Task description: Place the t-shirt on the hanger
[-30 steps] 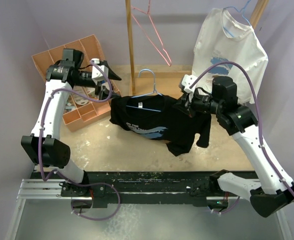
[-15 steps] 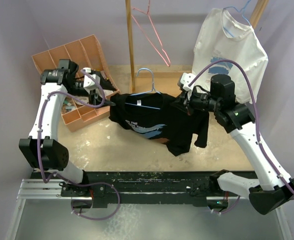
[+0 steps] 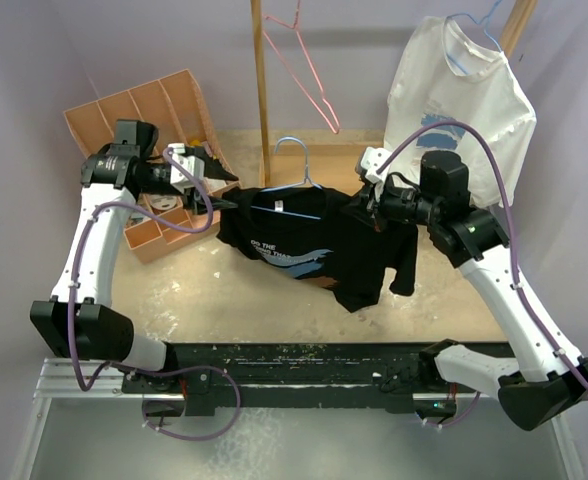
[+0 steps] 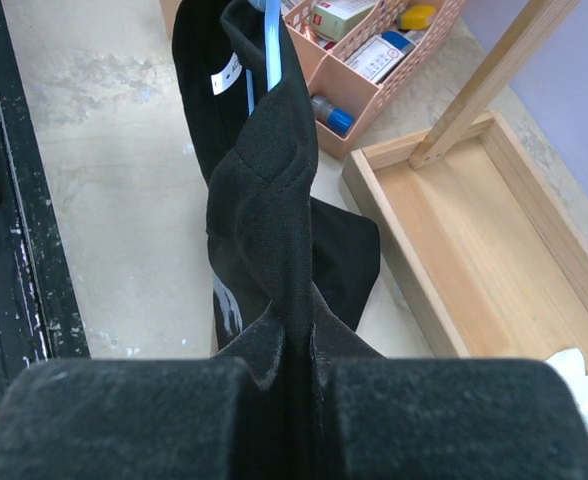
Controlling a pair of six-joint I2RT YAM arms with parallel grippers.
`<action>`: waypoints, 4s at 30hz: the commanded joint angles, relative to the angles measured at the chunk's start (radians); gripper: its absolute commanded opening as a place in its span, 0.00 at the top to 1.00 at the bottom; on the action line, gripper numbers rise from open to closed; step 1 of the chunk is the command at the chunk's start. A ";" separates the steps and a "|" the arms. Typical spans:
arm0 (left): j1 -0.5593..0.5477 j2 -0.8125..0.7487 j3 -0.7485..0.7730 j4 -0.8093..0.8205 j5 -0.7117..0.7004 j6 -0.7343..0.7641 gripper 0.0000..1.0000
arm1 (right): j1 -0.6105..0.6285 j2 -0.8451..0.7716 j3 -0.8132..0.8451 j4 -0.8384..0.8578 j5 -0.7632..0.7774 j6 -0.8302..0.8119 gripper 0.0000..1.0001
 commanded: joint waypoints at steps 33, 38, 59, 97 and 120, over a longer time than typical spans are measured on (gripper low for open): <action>-0.075 -0.011 0.068 0.350 0.005 -0.456 1.00 | -0.002 -0.037 -0.040 0.102 0.047 0.000 1.00; -0.114 -0.022 0.038 0.578 -0.011 -0.684 1.00 | -0.002 -0.048 -0.070 0.159 0.063 0.008 1.00; -0.211 -0.011 -0.020 0.731 -0.124 -0.846 1.00 | -0.001 -0.269 -0.272 0.470 0.397 0.108 1.00; -0.333 -0.013 0.177 0.570 -0.349 -0.727 0.13 | -0.002 -0.316 -0.364 0.500 0.352 0.123 1.00; -0.127 0.136 0.275 -0.050 -0.042 0.067 0.21 | -0.001 -0.232 -0.231 0.345 0.112 0.065 1.00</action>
